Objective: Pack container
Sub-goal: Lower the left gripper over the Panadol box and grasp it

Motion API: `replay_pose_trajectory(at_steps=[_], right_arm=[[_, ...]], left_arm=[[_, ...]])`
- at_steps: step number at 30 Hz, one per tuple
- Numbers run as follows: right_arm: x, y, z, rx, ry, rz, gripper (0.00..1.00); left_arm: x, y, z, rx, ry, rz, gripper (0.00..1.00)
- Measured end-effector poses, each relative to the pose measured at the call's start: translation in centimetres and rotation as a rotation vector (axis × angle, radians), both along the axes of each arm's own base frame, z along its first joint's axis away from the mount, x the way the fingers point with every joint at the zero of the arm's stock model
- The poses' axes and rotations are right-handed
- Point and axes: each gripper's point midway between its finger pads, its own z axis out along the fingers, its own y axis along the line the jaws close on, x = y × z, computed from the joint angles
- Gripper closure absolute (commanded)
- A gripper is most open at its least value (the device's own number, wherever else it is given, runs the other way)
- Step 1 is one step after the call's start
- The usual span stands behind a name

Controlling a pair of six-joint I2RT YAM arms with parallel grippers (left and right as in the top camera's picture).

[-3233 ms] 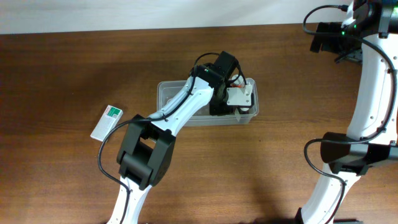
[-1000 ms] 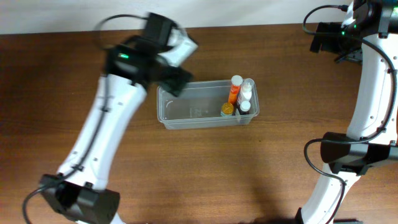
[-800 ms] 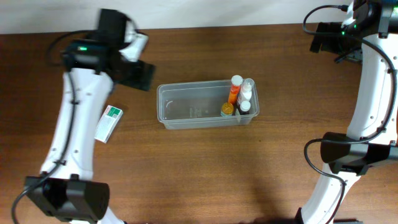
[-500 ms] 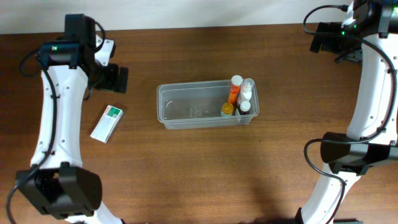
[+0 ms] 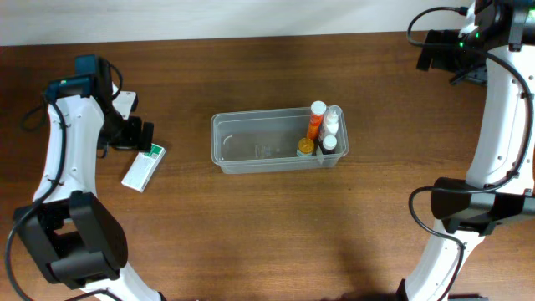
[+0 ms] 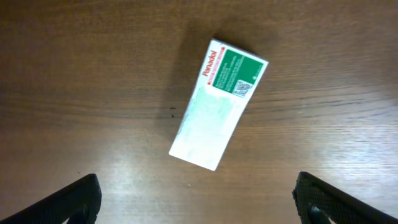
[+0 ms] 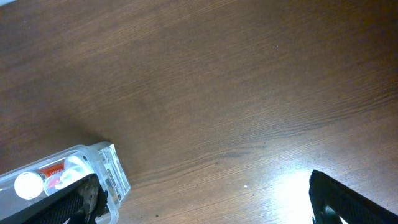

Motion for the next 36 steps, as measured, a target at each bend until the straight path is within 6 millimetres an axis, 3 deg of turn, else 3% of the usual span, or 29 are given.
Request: replay_pose_trajectory(at_steps=[13,28,33,36], right_arm=[[0.0,0.0,0.0,0.0,0.0,0.0,0.02],[0.0,0.0,0.0,0.0,0.0,0.0,0.02],[0.0,0.0,0.0,0.0,0.0,0.0,0.02],[0.0,0.0,0.0,0.0,0.0,0.0,0.02]], left_arm=[[-1.1,-0.3,-5.0,-0.004,0.054,-0.17,0.01],[-1.0,-0.2,-11.4,-0.025,0.154,-0.215,0.02],[-0.9,-0.3,-12.1,-0.031,0.163,-0.216,0.11],[-0.9,-0.4,-12.2,-0.037,0.161,-0.221,0.26]])
